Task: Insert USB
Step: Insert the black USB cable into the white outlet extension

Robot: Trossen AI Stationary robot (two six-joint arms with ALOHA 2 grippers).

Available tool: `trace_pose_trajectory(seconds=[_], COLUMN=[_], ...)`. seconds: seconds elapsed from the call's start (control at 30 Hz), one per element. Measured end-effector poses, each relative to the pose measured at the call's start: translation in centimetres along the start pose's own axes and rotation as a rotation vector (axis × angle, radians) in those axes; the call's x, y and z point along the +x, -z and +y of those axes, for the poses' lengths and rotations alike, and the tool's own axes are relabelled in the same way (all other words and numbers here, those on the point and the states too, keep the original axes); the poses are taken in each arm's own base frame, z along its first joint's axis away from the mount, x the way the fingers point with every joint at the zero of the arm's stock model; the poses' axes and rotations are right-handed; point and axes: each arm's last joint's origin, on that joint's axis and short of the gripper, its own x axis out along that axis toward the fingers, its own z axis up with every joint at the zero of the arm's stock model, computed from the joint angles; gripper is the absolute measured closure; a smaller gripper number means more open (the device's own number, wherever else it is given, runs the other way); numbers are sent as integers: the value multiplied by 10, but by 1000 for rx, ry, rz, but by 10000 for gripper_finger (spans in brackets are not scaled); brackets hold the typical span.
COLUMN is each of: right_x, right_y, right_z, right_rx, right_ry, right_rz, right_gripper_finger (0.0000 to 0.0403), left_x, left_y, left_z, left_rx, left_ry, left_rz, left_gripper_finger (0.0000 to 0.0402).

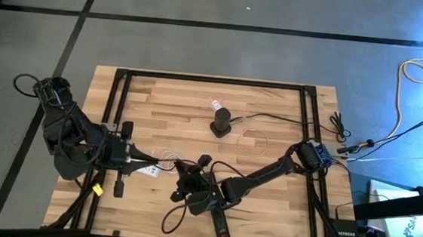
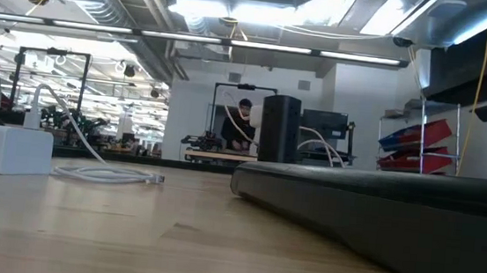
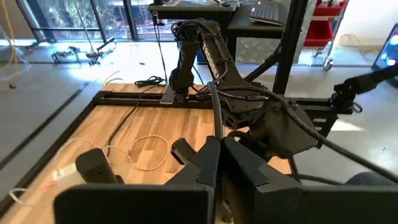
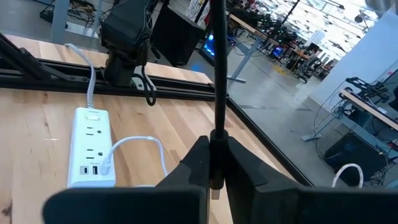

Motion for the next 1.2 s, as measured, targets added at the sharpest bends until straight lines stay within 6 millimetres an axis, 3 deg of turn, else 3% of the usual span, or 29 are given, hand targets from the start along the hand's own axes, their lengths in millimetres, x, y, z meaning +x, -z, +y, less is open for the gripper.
trace_pose_trajectory(seconds=[0.17,0.4,0.57,0.7,0.83,1.0,1.2], right_x=[-2,-2,1,10,26,51,78], right_y=[0,-6,-11,-16,-16,5,24], right_z=[1,3,2,-4,-5,1,3], right_rx=[0,80,202,355,407,391,340], right_ry=[-1,-107,-168,-164,-448,-565,-621], right_rz=[-2,-38,-63,-81,-69,-23,-20], right_gripper_finger=[398,398,398,389,390,398,394], left_x=[2,-1,-15,-18,-12,1,9], left_y=[8,30,55,69,89,132,183], left_z=[2,13,32,39,27,4,8], left_rx=[108,361,521,411,313,343,243], left_ry=[86,82,63,27,59,61,-112], left_rz=[94,293,585,748,793,725,727], left_gripper_finger=[360,193,95,79,78,79,81])
